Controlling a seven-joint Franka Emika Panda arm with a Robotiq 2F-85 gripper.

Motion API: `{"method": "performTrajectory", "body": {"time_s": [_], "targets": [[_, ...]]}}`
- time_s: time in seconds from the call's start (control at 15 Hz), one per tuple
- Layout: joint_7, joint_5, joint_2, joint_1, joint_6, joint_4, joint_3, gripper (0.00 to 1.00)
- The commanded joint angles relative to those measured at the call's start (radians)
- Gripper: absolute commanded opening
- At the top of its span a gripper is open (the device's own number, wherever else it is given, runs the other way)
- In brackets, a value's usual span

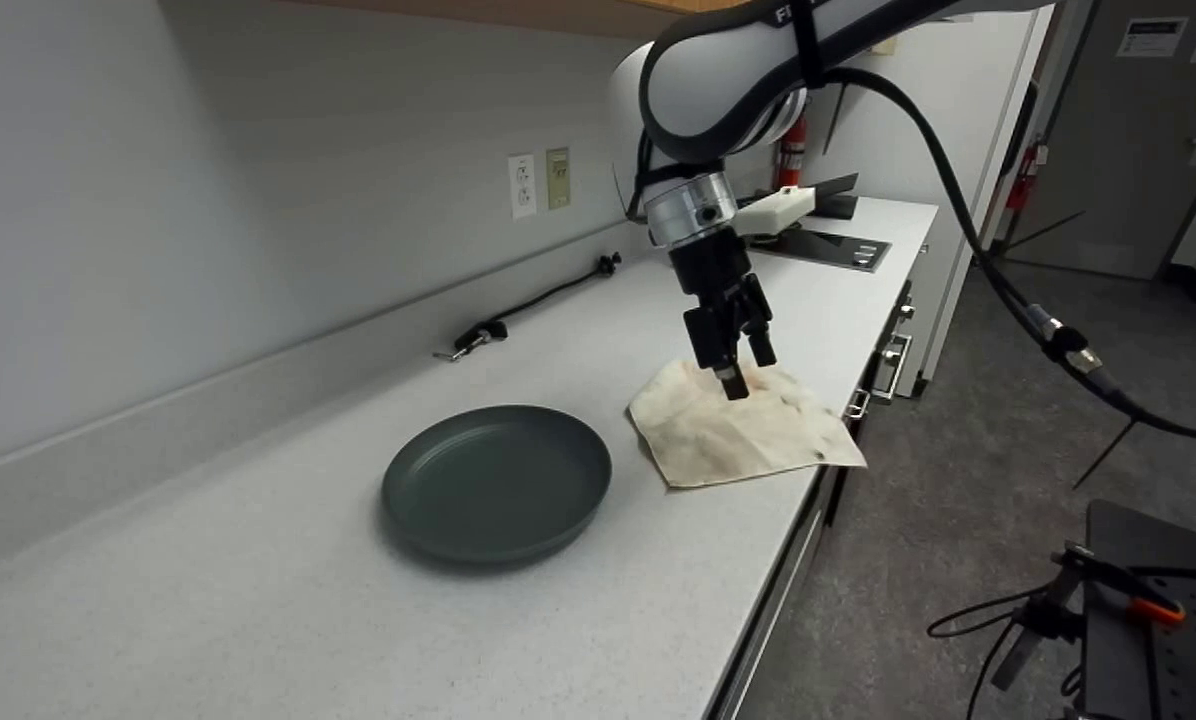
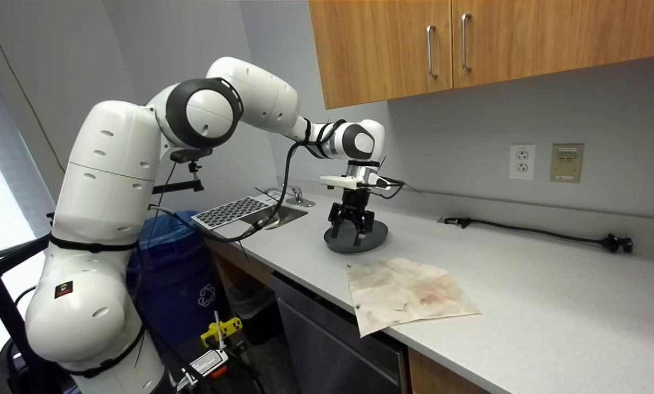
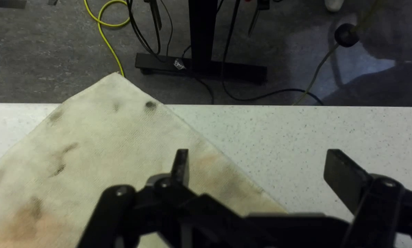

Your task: Lay the white cloth flat on the countertop

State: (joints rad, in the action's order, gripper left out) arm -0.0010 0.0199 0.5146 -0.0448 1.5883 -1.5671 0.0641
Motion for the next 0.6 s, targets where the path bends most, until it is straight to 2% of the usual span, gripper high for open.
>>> {"method": "performTrajectory", "body": {"time_s": [0.0,0.27,0.53], "targets": [[0.034,0.045,-0.173,-0.024,0.159,-0.244,-0.016,1.0],[0.096,0.194,-0.328,-0.046,0.303,-0.44,-0.02,1.0],[0.191,0.328,-0.48,-0.063,0.362,-0.579,-0.002,1.0]]}}
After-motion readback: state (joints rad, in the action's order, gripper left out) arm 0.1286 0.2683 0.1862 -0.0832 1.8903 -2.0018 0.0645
